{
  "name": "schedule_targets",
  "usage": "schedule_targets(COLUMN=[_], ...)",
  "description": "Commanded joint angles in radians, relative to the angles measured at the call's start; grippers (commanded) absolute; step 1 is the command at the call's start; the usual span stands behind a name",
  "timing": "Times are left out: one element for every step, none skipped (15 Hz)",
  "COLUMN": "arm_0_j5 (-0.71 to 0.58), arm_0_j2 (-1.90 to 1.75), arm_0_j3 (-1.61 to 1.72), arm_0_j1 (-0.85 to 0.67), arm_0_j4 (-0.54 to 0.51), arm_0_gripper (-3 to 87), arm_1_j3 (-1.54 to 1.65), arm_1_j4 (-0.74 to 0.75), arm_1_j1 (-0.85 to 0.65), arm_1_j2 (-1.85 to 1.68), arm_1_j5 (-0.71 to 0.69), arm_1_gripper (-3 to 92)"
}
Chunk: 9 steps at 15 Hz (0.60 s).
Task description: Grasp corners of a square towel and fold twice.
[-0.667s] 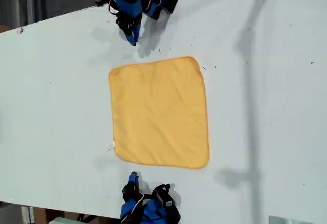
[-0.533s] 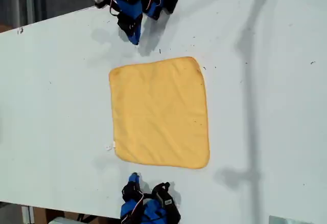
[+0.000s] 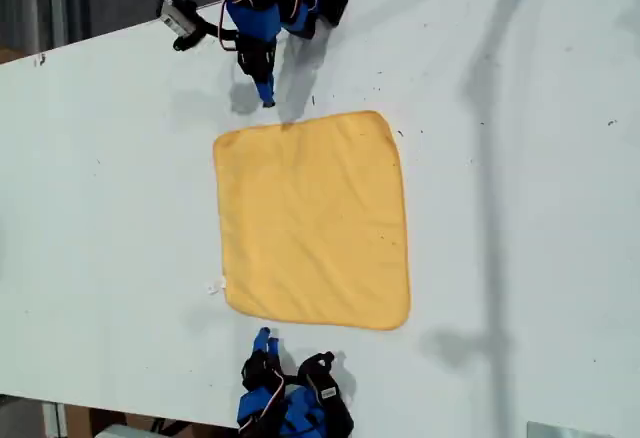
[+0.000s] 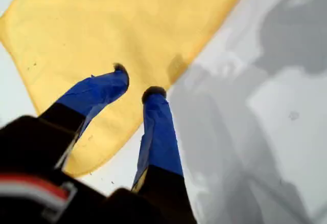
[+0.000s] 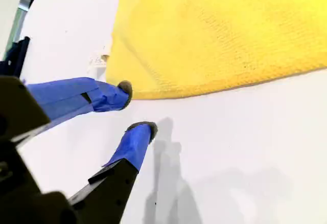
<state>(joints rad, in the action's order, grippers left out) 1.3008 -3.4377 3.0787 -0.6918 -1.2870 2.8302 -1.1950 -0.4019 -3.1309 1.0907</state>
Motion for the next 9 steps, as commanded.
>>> schedule_targets(arm_0_j5=[0.046, 0.098, 0.163, 0.195, 0.207, 0.190, 0.170, 0.160, 0.153], arm_0_j2=[0.367, 0.647, 0.854, 0.923, 0.888, 0.822, 0.758, 0.689, 0.611], arm_0_j3=[-0.155, -0.236, -0.310, -0.336, -0.307, -0.259, -0.209, -0.176, -0.143], arm_0_j1=[0.143, 0.230, 0.318, 0.388, 0.434, 0.436, 0.403, 0.380, 0.364], arm_0_j4=[0.083, 0.101, 0.106, 0.144, 0.202, 0.247, 0.267, 0.256, 0.242], arm_0_gripper=[11.7, 11.7, 12.3, 13.3, 12.8, 12.3, 12.1, 12.0, 12.0], arm_1_j3=[-0.459, -0.580, -0.652, -0.680, -0.681, -0.680, -0.689, -0.709, -0.735], arm_1_j4=[0.083, 0.107, 0.107, 0.084, 0.060, 0.025, 0.000, -0.008, -0.008], arm_1_j1=[0.196, 0.298, 0.368, 0.423, 0.489, 0.554, 0.618, 0.683, 0.738], arm_1_j2=[0.750, 0.976, 1.126, 1.201, 1.215, 1.207, 1.206, 1.230, 1.275], arm_1_j5=[-0.066, -0.066, -0.061, -0.038, 0.002, 0.044, 0.084, 0.120, 0.152], arm_1_gripper=[20.3, 21.7, 22.1, 22.2, 22.8, 23.2, 24.0, 24.1, 24.2])
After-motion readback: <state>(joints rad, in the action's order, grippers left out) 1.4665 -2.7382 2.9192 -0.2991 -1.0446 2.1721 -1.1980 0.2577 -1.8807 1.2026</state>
